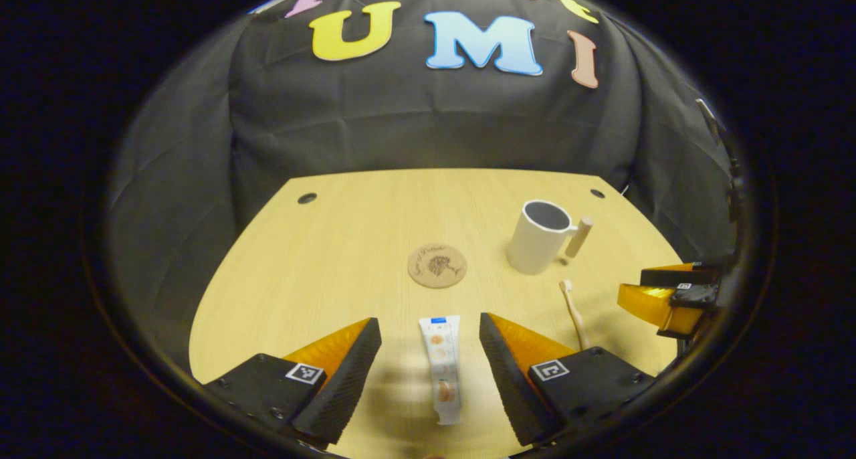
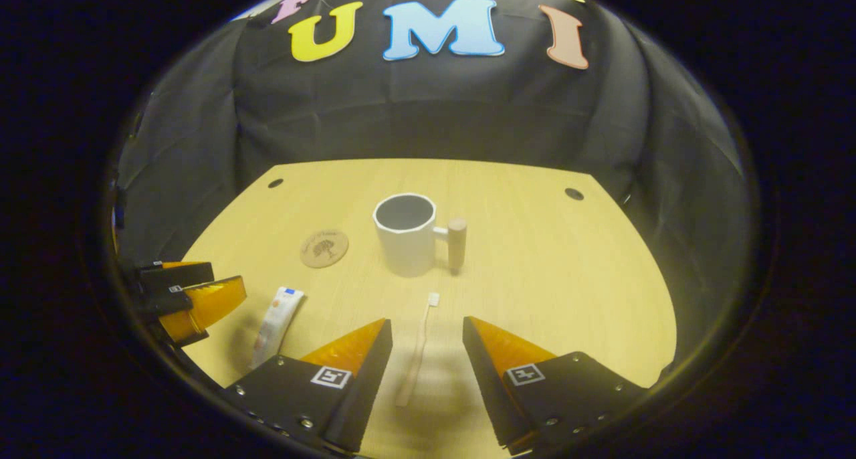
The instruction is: Put the toothbrush and toothpaste on the desktop into the cup, then pick up the cup and place it on the coaster on the desktop.
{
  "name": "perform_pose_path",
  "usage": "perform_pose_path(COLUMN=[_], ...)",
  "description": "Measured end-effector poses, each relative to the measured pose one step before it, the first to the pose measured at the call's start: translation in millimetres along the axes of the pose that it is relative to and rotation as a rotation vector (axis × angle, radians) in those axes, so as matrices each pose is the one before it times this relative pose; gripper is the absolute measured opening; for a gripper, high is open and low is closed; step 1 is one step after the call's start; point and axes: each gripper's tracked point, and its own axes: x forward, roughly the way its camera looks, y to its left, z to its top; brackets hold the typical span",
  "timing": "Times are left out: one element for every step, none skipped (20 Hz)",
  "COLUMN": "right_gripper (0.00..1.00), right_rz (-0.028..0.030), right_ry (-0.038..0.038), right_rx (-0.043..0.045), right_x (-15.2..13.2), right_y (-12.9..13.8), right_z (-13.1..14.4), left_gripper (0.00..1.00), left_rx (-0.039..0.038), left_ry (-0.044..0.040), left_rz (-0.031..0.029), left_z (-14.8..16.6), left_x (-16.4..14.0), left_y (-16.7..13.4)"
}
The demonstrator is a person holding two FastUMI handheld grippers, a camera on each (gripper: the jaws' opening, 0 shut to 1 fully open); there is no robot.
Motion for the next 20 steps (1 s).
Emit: perform_pose_path(right_gripper=[0.69, 0.69, 0.69, 0.69, 0.7, 0.7, 0.71, 0.71, 0.71, 0.72, 0.72, 0.72, 0.72, 0.72, 0.72, 0.72, 0.72, 0.72, 0.73, 0.7], right_rz=[0.00426, 0.00058, 0.00096, -0.00143, -0.00117, 0.001, -0.00394, -0.00138, 0.00075, 0.0015, 0.00128, -0.00058, -0.00058, -0.00079, 0.00197, -0.00174, -0.00623, -0.01219, -0.01026, -0.00511], right_ry=[0.02712, 0.02859, 0.02482, 0.0269, 0.03046, 0.03143, 0.02688, 0.02812, 0.04328, 0.04024, 0.03621, 0.02791, 0.02576, 0.02108, 0.02221, 0.01867, 0.0167, 0.0144, 0.00365, 0.01711], right_rx=[0.01353, 0.01318, 0.01317, 0.01027, 0.00882, 0.0088, 0.0083, 0.0055, -0.00015, 0.00075, 0.00101, 0.00375, 0.0041, 0.00207, 0.00266, -0.00019, -0.00387, -0.00724, -0.00989, -0.00792], right_x=[6.28, 6.9, 6.16, 5.32, 5.04, 3.57, 4.62, 2.47, 1.76, 4.65, 4.37, 4.56, 2.98, 1.02, 1.99, 2.21, 2.23, 1.83, 0.92, -0.09], right_y=[-0.37, -0.35, -0.82, -1.33, -0.74, -0.7, -0.59, 0.86, -0.12, 0.17, 0.43, 1.03, 0.71, 1.28, 1.12, -0.07, -0.99, -1.04, -1.7, -0.66], right_z=[-4.55, -5.92, -3.11, -4.77, -4.66, -3.07, -3.34, -4.88, -6.34, -6.91, -4.62, -4.08, -3.1, -3.04, -1.82, -2.42, -0.91, -0.51, 2.75, -1.47], left_gripper=[0.96, 0.98, 0.98, 0.98, 0.99, 0.98, 0.99, 0.98, 0.98, 0.98, 0.98, 0.98, 0.98, 0.98, 0.98, 0.98, 0.98, 0.98, 0.98, 0.98], left_rx=[-0.00954, -0.01046, -0.00929, -0.00413, 0.00101, 0.00144, -0.00046, -0.00146, -0.00191, -0.00134, -0.0005, 0.00068, 0.00172, 0.00069, -0.00151, -0.00185, -0.00175, -0.00282, -0.00265, -0.00267], left_ry=[0.04778, 0.02955, 0.0266, 0.02429, 0.02361, 0.02516, 0.02389, 0.02605, 0.02558, 0.02366, 0.01909, 0.0194, 0.01911, 0.01685, 0.01618, 0.01962, 0.01737, 0.01376, 0.01261, 0.01339], left_rz=[0.00012, -0.00206, -0.00138, 0.00241, 0.0086, 0.00583, 0.00397, 0.00328, 0.00089, 0.00053, -0.00103, 0.0006, 0.00191, 0.00317, 0.00107, -0.00196, 0.00122, 0.00233, 0.00319, 0.00586], left_z=[-11.91, -6.99, -5.64, -5.22, -6.38, -5.04, -4.79, -5.09, -4.62, -3.2, -3.98, -2.37, -2.17, -1.61, -2.05, -2.46, -3.49, -2.09, -1.48, -1.73], left_x=[6.14, 6.2, 3.42, 5.07, 3.65, 3.67, 3.04, 4.15, 6.39, 3.83, 3.65, 2.39, 2.84, 2.97, 2.38, 3.18, 4.77, 2.68, 2.66, 2.37], left_y=[-0.3, 0.0, 1.42, 1.79, 3.1, 2.16, 1.69, 0.36, -0.96, 0.1, -1.5, -0.59, -1.37, -0.34, -0.3, -1.37, -0.72, -0.16, 0.07, 0.04])
